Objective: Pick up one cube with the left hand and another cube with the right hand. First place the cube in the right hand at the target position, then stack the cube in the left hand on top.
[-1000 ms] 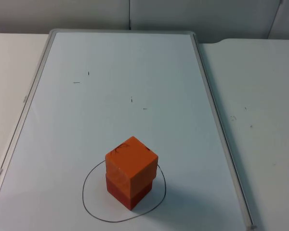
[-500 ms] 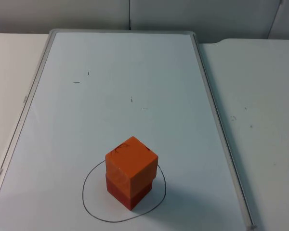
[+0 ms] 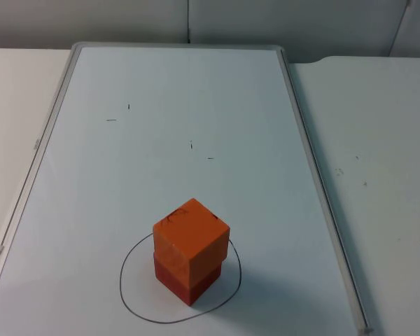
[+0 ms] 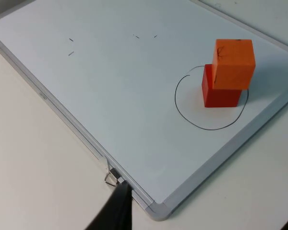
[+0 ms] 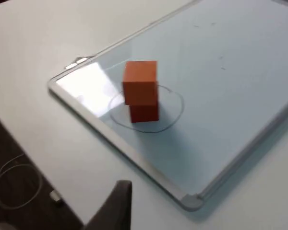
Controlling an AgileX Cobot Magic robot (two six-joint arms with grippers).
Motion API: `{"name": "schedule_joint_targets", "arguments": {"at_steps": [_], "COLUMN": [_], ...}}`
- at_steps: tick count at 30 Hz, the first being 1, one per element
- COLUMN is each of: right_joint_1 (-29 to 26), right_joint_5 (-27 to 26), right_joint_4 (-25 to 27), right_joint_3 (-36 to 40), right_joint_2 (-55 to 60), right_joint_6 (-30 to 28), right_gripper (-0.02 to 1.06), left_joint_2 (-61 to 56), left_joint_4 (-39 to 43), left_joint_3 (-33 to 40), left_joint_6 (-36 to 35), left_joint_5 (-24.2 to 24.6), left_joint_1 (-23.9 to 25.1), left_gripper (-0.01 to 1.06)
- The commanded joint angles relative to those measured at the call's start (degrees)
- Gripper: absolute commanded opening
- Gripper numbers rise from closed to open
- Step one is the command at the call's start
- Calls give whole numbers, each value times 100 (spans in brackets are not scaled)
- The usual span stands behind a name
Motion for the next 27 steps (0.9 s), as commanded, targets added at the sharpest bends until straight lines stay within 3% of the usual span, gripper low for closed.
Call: {"name": "schedule_joint_targets", "arguments": {"at_steps": [1,2,3,7,8,12,13,16,24,27], "right_joint_1": [-583,-967,-967,-2462,-2462,-3674,-3674,-4349,-4768,-4768], "right_joint_5": [-37,-37,-37,-37,-37,-37,-37,-37,-37,-37], "right_joint_4": [34,34,34,34,34,34,34,34,34,34], "right_joint_3": [47,47,47,47,47,47,47,47,47,47], "right_joint_2": [-25,-25,-25,-25,-25,-25,-25,-25,-25,-25], "right_joint_6": [-21,-21,-21,-21,-21,-21,-21,-21,-21,-21], "right_gripper": [105,105,105,105,105,105,105,105,105,105], "left_joint_2": [-20,-20,-20,-20,-20,-20,-20,-20,-20,-20], "left_joint_4": [7,7,7,7,7,7,7,7,7,7], "left_joint_3": [27,27,27,27,27,27,27,27,27,27], "left_joint_6": [-37,-37,-37,-37,-37,-37,-37,-37,-37,-37], "left_joint_5": [-35,-35,-35,-35,-35,-35,-35,-35,-35,-35], "left_joint_1": [-4,-4,-4,-4,-4,-4,-4,-4,476,1016], "left_gripper": [105,105,105,105,105,105,105,105,105,105]}}
